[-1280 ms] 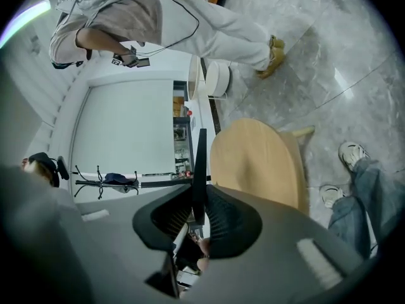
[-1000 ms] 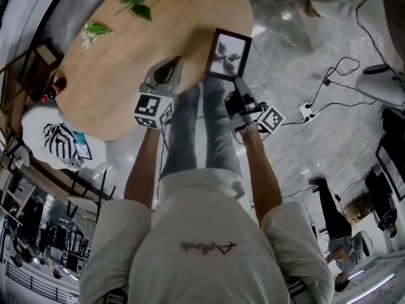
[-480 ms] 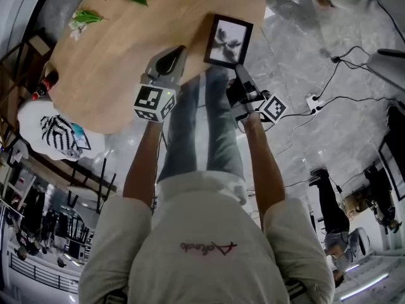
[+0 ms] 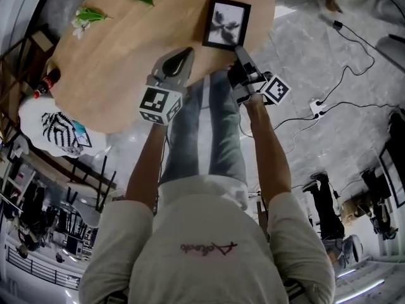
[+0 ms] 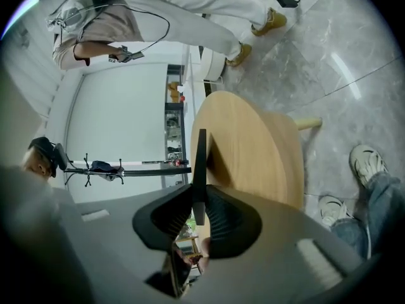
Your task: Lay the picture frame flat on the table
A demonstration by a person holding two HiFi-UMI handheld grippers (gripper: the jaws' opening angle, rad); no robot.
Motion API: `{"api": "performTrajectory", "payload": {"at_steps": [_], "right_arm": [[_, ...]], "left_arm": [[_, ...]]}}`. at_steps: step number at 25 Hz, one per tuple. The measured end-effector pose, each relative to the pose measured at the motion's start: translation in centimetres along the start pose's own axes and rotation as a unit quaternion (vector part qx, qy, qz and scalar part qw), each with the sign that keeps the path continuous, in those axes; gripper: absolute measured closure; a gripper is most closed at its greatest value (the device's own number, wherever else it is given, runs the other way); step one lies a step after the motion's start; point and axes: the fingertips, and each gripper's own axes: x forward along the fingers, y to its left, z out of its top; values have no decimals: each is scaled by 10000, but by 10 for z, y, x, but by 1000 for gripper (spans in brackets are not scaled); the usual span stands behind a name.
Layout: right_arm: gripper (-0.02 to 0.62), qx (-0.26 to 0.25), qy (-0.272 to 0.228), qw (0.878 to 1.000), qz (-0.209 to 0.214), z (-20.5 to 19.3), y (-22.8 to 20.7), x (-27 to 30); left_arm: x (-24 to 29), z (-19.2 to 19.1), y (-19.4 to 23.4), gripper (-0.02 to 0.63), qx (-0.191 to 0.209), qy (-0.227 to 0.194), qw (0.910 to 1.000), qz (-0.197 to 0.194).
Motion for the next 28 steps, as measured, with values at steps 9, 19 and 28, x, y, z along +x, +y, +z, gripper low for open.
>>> {"api": "performTrajectory", "payload": {"at_steps": [9,19,28], "right_arm": [[520,-19,-1,10000,-80,14,-1,39],[421,-63,117,9987,-491,3,-7,43],[380,-1143,732,9830,-1236,-12,-5,47]], "left_arm": [[-1,-7,2,606,-55,5,10000,51],[-10,-3,3,606,-142,-104,9998,69],[-16,7,2,606,-149,-182,9997,74]]}}
